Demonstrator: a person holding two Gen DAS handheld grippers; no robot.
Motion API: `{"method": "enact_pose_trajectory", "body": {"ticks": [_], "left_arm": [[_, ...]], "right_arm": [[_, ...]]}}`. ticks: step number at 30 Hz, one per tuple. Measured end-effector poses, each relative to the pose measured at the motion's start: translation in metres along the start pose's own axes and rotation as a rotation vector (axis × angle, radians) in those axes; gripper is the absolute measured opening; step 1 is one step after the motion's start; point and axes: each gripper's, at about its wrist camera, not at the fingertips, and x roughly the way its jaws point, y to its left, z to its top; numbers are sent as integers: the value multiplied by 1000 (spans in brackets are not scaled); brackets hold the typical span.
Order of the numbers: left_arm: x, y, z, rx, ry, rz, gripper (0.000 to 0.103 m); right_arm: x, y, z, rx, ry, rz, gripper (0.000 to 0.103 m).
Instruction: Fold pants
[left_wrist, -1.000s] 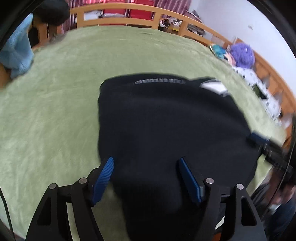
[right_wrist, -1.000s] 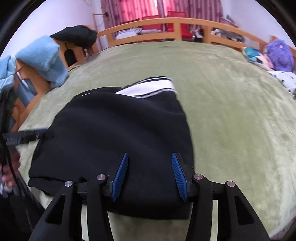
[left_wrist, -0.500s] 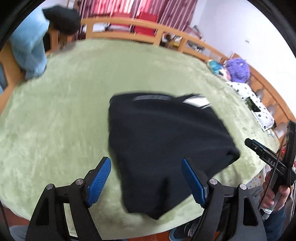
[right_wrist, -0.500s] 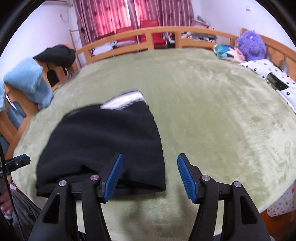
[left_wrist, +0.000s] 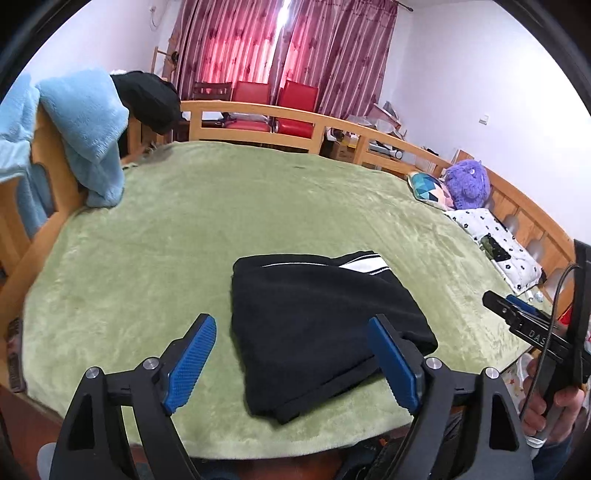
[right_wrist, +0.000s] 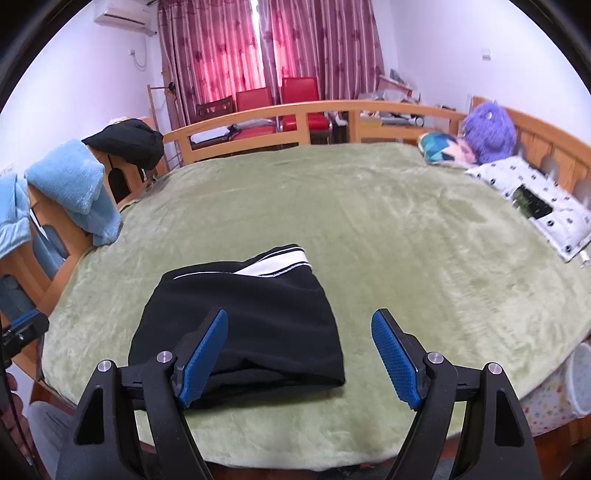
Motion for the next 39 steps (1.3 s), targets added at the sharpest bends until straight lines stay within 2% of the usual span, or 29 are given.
{"method": "enact_pose_trajectory", "body": {"ticks": [2,7,9,15,22,39], "left_arm": [[-6,-5,-3,8,0,12,87],[-18,-18,-8,20,-28,38,93],[-24,-21,-9,23,-42,50,93],[-33,-26,-10,26,-50,41,94],[-35,-27,-10,28,-51,41,97],[-37,-29,-10,27,-48,40,97]], "right_arm": [[-10,2,-4,-6,1,-10,95],[-34,1,-13,-6,-36,-25,103],[-42,-1,-15,8,-60,-31,103],[-55,-1,-18,-9,-61,-44,103],[-60,-1,-21,-15,-51,-46,103],[-61,-5,-22,-11,-52,-56,103]]}}
